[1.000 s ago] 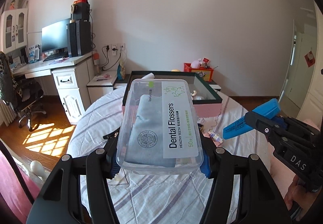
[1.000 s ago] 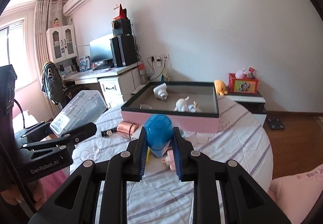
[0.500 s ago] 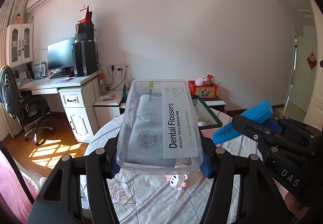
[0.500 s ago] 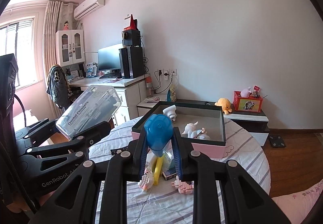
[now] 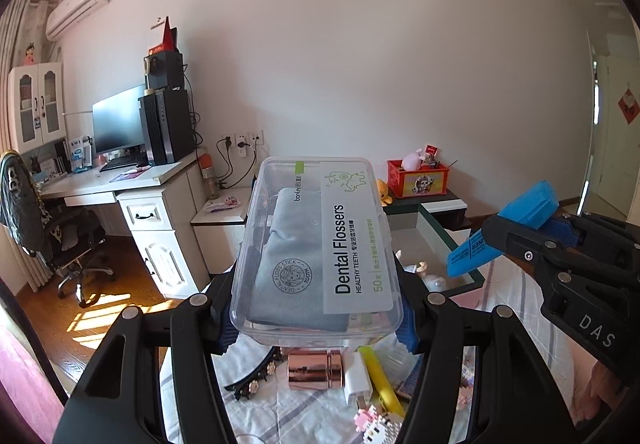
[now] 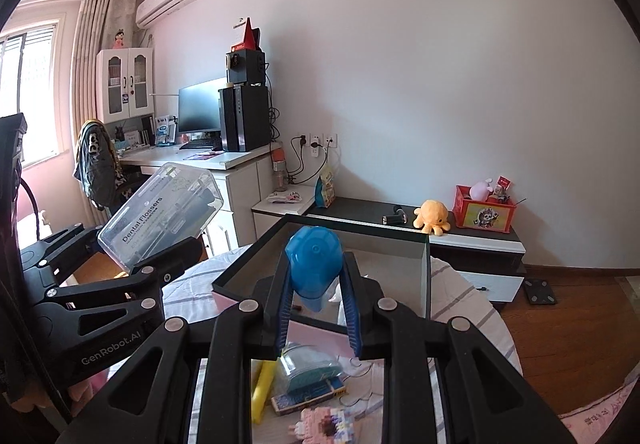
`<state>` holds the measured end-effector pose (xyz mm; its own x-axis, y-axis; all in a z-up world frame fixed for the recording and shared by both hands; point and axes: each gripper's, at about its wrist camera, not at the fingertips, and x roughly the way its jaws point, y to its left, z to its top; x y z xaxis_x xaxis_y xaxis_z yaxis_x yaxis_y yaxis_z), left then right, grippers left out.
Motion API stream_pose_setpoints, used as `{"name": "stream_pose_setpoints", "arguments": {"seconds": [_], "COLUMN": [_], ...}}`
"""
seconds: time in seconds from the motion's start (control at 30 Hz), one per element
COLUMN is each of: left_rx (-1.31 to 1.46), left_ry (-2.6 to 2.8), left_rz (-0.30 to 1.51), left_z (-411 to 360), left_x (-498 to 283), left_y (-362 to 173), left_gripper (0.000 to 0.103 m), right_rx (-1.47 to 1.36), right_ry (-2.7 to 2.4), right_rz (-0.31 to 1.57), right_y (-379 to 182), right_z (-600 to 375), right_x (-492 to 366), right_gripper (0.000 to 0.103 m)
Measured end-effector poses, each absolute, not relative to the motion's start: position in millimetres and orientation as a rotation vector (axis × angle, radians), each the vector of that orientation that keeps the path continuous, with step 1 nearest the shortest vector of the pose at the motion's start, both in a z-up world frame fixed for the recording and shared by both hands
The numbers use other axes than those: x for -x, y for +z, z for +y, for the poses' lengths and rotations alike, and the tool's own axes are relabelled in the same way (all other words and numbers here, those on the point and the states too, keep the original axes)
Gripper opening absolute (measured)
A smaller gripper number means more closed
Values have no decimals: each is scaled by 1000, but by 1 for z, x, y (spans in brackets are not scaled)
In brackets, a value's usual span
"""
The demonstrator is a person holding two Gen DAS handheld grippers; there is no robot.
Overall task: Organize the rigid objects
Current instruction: 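Lower the flossers case into the box and open the left gripper while the right releases the highlighter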
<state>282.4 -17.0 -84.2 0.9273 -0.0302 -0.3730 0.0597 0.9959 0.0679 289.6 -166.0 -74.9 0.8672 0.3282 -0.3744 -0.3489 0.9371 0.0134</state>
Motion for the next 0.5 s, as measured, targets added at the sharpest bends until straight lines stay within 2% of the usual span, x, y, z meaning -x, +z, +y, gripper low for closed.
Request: {"name": "stream_pose_setpoints", "arguments": {"seconds": [0.3,0.5], "left_rx": [-123,-154], "left_ry": [-38,-26], "left_rz": [577,690], "left_z": [-14,-16], "left_x": [-401,-445], "left_y": [-125,-157], "left_gripper": [61,61], "right_rx": [48,38], "right_ry": [376,439], "right_rz": [543,673], "right_y": [-112,-152], "right_z": [-161,-145], "right_x": [-391,-432], "right_gripper": [23,23]}}
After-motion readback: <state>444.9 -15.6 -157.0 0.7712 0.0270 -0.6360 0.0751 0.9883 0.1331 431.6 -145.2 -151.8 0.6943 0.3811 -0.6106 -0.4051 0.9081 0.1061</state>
